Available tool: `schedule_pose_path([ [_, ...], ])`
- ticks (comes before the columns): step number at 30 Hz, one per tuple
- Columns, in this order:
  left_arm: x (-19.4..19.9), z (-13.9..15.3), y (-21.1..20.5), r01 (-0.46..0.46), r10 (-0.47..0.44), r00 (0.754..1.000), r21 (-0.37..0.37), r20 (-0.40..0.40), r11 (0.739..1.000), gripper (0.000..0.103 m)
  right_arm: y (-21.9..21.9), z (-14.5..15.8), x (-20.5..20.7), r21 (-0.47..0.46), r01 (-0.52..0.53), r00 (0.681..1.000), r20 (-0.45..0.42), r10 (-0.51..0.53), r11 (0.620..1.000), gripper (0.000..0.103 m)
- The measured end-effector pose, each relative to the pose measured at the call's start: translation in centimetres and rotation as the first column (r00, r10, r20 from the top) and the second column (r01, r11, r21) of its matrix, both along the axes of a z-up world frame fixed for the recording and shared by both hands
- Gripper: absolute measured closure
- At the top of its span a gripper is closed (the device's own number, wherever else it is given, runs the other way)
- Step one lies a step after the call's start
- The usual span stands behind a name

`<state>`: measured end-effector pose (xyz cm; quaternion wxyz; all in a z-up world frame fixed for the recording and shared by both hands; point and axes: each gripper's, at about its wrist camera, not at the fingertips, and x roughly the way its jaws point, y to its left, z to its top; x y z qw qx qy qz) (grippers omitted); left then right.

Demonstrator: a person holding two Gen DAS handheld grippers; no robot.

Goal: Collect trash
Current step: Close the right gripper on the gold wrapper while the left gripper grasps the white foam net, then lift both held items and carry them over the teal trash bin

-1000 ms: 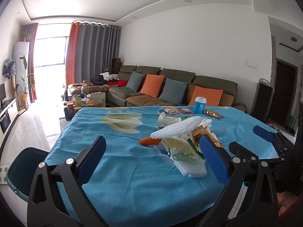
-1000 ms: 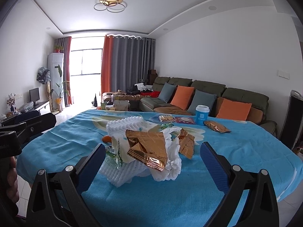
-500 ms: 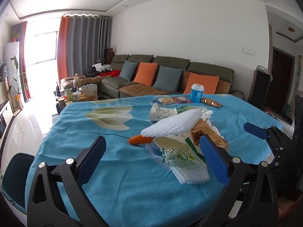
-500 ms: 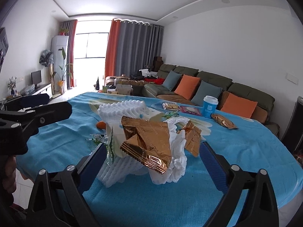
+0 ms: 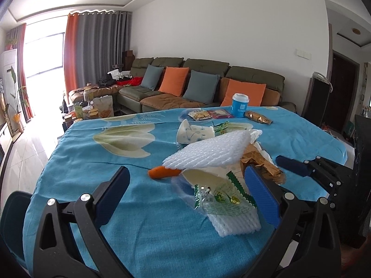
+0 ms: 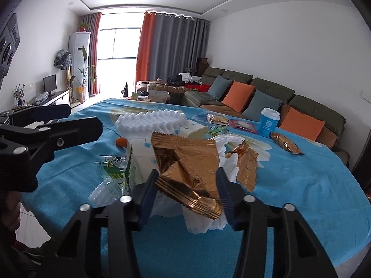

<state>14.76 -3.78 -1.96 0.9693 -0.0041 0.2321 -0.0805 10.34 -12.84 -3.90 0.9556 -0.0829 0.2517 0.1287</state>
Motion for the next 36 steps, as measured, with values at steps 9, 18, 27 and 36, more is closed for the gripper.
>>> schedule_pose_path([
  [9, 1.9, 0.3, -2.5, 0.067, -0.067, 0.998, 0.065, 0.001, 0.996, 0.006, -1.1, -0.2, 0.4, 0.081, -0.017, 0.999, -0.031, 0.019, 0.997, 0.089],
  [18, 4.8, 0.9, -6.2, 0.173, -0.173, 0.985, 0.19, -0.015, 0.966, 0.005, -1.8, 0.0, 0.6, 0.121, -0.022, 0.999, -0.034, 0.026, 0.992, 0.09],
  [27, 6.0, 0.9, -7.7, 0.184, -0.197, 0.98, 0.258, 0.022, 0.948, 0.025, -2.1, -0.3, 0.6, 0.135, -0.031, 0.999, -0.039, 0.036, 0.99, 0.09],
  [36, 6.7, -0.1, -8.4, 0.248, -0.249, 0.968, 0.274, -0.032, 0.929, 0.08, -2.2, 0.0, 0.3, 0.138, -0.035, 0.999, -0.032, 0.04, 0.99, 0.09],
])
